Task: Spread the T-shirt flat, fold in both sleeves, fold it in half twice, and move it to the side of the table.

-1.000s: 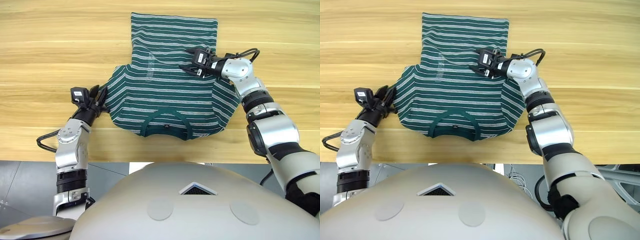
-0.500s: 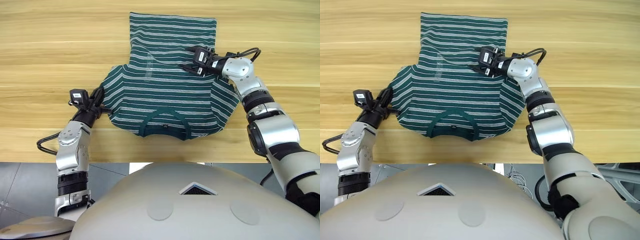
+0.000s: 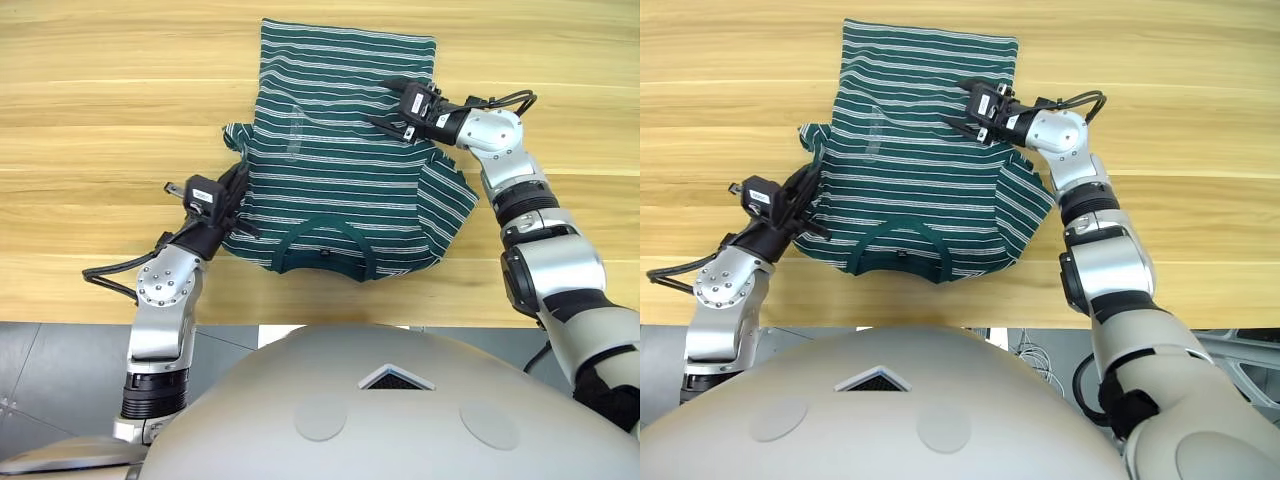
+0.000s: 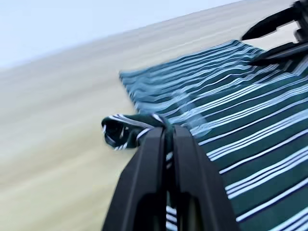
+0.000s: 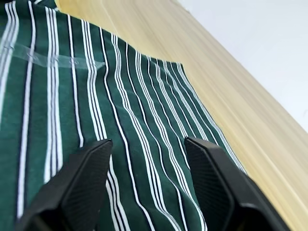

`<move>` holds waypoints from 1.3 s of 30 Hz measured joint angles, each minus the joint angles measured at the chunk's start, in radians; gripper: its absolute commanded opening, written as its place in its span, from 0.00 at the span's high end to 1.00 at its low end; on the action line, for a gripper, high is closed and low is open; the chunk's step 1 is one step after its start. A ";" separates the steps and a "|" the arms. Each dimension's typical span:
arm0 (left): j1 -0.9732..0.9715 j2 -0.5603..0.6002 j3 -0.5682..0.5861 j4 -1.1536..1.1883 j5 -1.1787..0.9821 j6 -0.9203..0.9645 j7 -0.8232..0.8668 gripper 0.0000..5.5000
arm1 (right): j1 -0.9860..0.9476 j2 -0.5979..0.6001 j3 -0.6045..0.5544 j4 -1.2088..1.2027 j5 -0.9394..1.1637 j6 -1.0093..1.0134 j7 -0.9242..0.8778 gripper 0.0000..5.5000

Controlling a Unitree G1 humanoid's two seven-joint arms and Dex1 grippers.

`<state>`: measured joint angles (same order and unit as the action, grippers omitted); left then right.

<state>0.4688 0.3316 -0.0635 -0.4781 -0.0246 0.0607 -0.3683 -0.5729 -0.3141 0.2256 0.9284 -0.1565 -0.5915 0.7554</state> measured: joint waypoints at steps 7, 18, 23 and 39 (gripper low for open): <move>-0.015 0.028 -0.146 0.117 0.195 0.021 0.018 0.99 | 0.031 -0.030 -0.008 -0.041 0.015 -0.001 0.007 0.49; 0.026 0.026 -0.193 0.058 0.171 0.100 -0.011 0.81 | 0.030 -0.027 0.013 -0.037 0.001 0.017 -0.008 0.49; 0.061 0.034 -0.205 -0.050 0.134 0.160 -0.043 0.68 | 0.031 -0.028 0.051 -0.034 -0.024 0.115 0.047 0.49; 0.043 -0.015 -0.120 -0.133 -0.071 0.067 -0.041 0.68 | -0.397 0.114 0.274 0.349 -0.416 0.064 -0.594 0.49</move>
<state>0.5116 0.3164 -0.1835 -0.6114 -0.0959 0.1273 -0.4094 -0.9695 -0.2001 0.4997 1.2777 -0.5722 -0.5275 0.1610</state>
